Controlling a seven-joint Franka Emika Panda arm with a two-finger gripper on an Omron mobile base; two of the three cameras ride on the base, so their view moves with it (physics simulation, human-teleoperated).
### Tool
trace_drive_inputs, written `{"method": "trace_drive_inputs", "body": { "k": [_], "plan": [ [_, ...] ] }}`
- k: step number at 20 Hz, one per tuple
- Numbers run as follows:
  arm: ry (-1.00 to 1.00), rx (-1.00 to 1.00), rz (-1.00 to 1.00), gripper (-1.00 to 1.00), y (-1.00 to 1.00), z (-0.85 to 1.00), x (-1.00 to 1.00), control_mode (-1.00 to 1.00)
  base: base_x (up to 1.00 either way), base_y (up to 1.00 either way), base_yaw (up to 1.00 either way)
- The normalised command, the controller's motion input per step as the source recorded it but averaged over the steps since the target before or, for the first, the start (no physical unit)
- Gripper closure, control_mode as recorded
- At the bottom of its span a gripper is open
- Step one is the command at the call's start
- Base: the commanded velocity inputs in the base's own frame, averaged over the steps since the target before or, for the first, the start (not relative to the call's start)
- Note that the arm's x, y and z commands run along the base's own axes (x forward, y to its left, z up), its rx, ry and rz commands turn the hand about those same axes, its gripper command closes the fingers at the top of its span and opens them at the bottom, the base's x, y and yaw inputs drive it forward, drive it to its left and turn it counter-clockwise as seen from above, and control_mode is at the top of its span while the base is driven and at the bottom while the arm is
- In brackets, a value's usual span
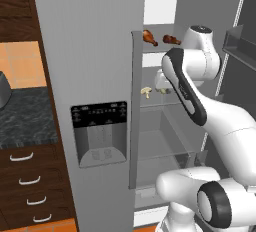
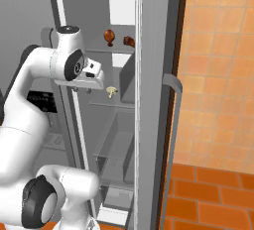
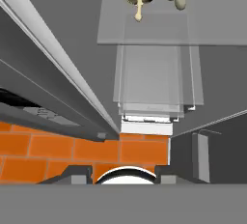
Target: Place one mushroom and one chicken drumstick in each tupperware on the nearby counter, to pack two identical lunches.
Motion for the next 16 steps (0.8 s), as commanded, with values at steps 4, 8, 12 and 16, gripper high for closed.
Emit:
{"method": "trace_drive_inputs", "body": {
  "k": [4, 8, 12, 16],
  "plan": [
    [-0.22, 0.0, 0.0, -1.0, -0.01, 0.14, -0.05, -1.0, 0.0, 0.0, 0.0],
    [-0.35, 0.0, 0.0, -1.0, -0.03, 0.32, -0.1, -1.0, 0.0, 0.0, 0.0],
    [-0.24, 0.0, 0.0, -1.0, -0.01, 0.39, -0.1, -1.0, 0.0, 0.0, 0.0],
    [-0.18, 0.0, 0.0, -1.0, -0.12, 0.52, 0.0, -1.0, 0.0, 0.0, 0.0]
  ]
}}
